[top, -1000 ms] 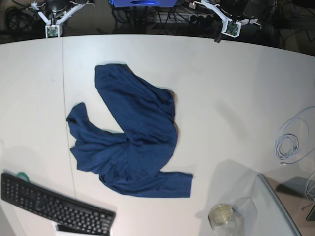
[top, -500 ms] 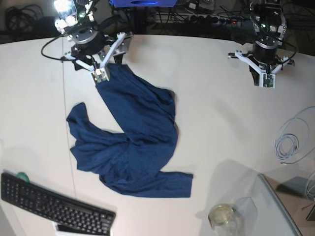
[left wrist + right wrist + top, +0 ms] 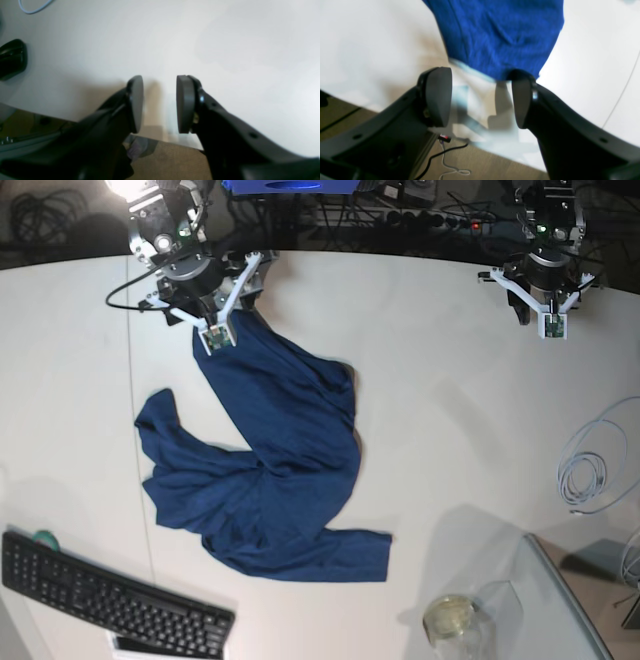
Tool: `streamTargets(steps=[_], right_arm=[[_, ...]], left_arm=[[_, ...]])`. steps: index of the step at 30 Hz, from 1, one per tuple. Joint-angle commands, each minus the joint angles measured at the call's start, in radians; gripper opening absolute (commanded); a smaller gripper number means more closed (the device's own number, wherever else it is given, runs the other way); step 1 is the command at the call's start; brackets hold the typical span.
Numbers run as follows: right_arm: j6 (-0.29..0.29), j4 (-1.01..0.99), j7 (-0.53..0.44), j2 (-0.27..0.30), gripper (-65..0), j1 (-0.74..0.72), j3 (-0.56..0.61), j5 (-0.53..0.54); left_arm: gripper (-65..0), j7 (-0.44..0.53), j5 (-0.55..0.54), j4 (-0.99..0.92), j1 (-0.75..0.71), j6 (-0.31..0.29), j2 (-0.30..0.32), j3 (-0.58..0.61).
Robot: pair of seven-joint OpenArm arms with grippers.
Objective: Layout the t-shirt on the table in an organized manner, then fold the t-shirt properly
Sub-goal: 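Lower both grippers onto the blue shirt and pinch its fabric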
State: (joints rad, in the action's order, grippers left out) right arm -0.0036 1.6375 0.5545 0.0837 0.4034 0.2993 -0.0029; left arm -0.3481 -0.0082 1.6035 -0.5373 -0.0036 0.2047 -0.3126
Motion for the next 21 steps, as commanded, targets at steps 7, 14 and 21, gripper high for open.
streamTargets(steps=[7, 14, 21], right_arm=[[0.0, -0.006, -0.017, 0.0, -57.2, -0.024, -0.001, -0.001], [0.0, 0.174, 0.019, 0.006, -65.0, 0.035, -0.009, -0.001], [0.0, 0.324, 0.147, 0.029, -65.0, 0.009, -0.01, -0.001]], left_arm=[[-53.6, 0.019, 0.0, 0.014, 0.015, 0.007, 0.008, -0.001], [-55.9, 0.019, 0.012, 0.033, 0.026, 0.007, 0.032, 0.168], [-56.4, 0.019, 0.014, 0.03, 0.095, 0.007, 0.032, 0.39]])
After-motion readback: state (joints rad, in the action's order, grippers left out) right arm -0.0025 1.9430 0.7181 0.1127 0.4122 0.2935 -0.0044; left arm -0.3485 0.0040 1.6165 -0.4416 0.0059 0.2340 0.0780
